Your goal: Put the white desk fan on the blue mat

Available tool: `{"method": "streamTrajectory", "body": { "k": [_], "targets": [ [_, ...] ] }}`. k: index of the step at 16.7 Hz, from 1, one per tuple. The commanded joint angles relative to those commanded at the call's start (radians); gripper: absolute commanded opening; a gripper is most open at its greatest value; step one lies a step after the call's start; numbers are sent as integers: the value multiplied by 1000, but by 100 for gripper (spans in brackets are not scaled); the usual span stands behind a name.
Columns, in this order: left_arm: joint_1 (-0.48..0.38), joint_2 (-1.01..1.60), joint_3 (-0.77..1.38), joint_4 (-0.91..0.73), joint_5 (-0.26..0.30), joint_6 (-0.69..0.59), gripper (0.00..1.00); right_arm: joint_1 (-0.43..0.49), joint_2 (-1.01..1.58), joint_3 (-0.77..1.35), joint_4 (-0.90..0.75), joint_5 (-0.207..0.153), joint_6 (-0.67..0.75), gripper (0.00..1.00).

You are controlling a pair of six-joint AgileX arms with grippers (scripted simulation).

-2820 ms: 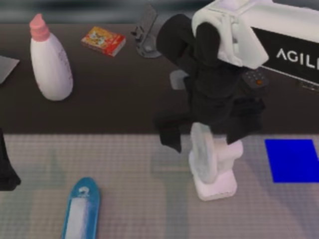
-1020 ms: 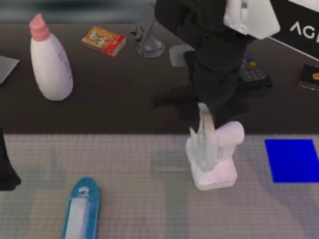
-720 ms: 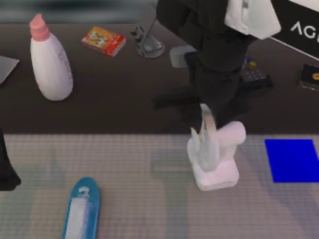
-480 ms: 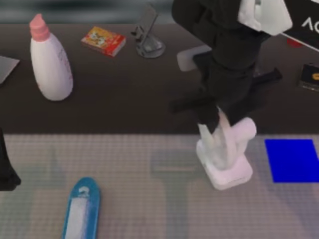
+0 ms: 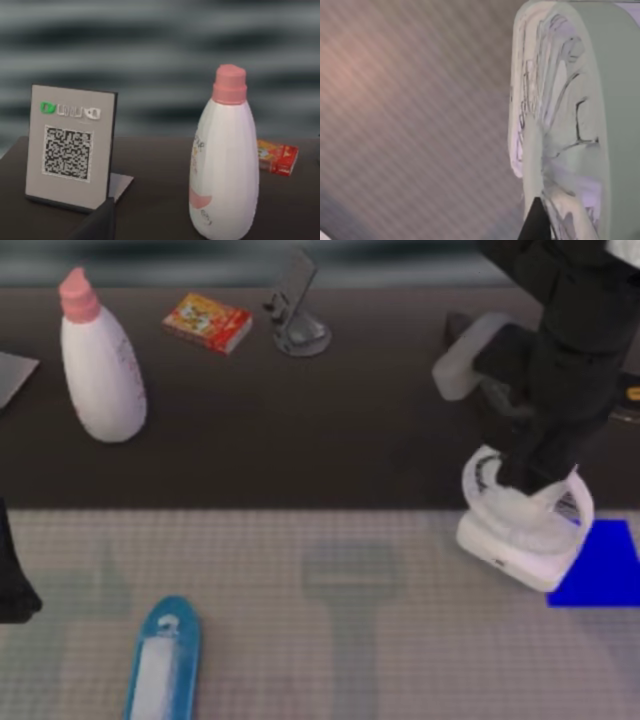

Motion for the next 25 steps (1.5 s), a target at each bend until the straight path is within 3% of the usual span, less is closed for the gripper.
{"method": "streamTrajectory", "body": {
  "k": [6, 11, 19, 25],
  "targets": [
    [0, 0, 0, 0, 0, 0, 100, -162, -113, -128, 32, -1, -594, 0],
    [0, 0, 0, 0, 0, 0, 100, -255, -188, -204, 58, -5, -894, 0],
    [0, 0, 0, 0, 0, 0, 100, -270, -200, -220, 67, -6, -949, 0],
    [0, 0, 0, 0, 0, 0, 100, -274, -189, -334, 195, -6, -950, 0]
  ]
}}
